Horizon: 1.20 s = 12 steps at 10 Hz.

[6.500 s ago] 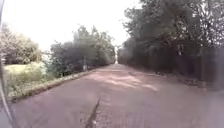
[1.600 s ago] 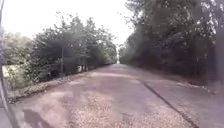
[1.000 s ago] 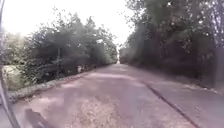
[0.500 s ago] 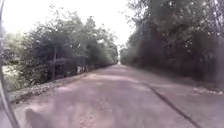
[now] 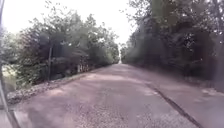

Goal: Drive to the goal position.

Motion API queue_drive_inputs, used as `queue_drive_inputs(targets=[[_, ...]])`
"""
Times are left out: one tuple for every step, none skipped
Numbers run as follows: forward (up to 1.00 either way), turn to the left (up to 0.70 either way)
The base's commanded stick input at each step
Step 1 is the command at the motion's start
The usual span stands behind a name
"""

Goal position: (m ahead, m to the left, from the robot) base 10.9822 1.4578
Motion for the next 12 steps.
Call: queue_drive_inputs(targets=[[0.70, 0.00], [0.70, 0.00], [0.70, -0.13], [0.70, -0.23], [0.70, -0.13], [0.70, 0.00], [0.70, 0.00], [0.70, 0.00], [0.70, 0.00], [0.70, 0.00], [0.70, 0.00], [0.70, 0.00]])
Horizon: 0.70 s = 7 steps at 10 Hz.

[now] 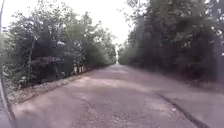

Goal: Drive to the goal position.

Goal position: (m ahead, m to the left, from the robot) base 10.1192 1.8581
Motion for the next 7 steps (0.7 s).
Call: queue_drive_inputs(targets=[[0.70, 0.00], [0.70, 0.00], [0.70, 0.00], [0.70, 0.00], [0.70, 0.00], [0.70, 0.00], [0.70, 0.00]])
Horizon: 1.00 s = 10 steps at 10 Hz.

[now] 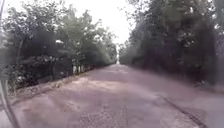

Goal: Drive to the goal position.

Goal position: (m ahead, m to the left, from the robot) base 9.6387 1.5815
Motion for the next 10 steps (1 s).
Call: queue_drive_inputs(targets=[[0.70, 0.00], [0.70, 0.00], [0.70, 0.00], [0.70, 0.00], [0.70, 0.00], [0.70, 0.00], [0.70, 0.00], [0.70, 0.00], [0.70, 0.00], [0.70, 0.00]])
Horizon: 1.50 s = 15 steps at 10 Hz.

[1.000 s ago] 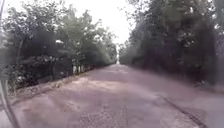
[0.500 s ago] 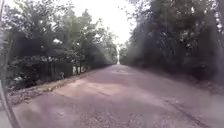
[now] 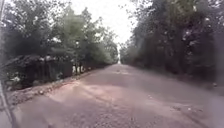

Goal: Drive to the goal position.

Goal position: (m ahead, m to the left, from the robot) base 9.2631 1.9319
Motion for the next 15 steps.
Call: queue_drive_inputs(targets=[[0.70, 0.00], [0.70, 0.00], [0.70, 0.00], [0.70, 0.00], [0.70, 0.00], [0.70, -0.01], [0.70, -0.03], [0.70, -0.22], [0.70, -0.29], [0.70, -0.31], [0.70, -0.29], [0.70, -0.05], [0.70, 0.00], [0.70, 0.00], [0.70, 0.00]])
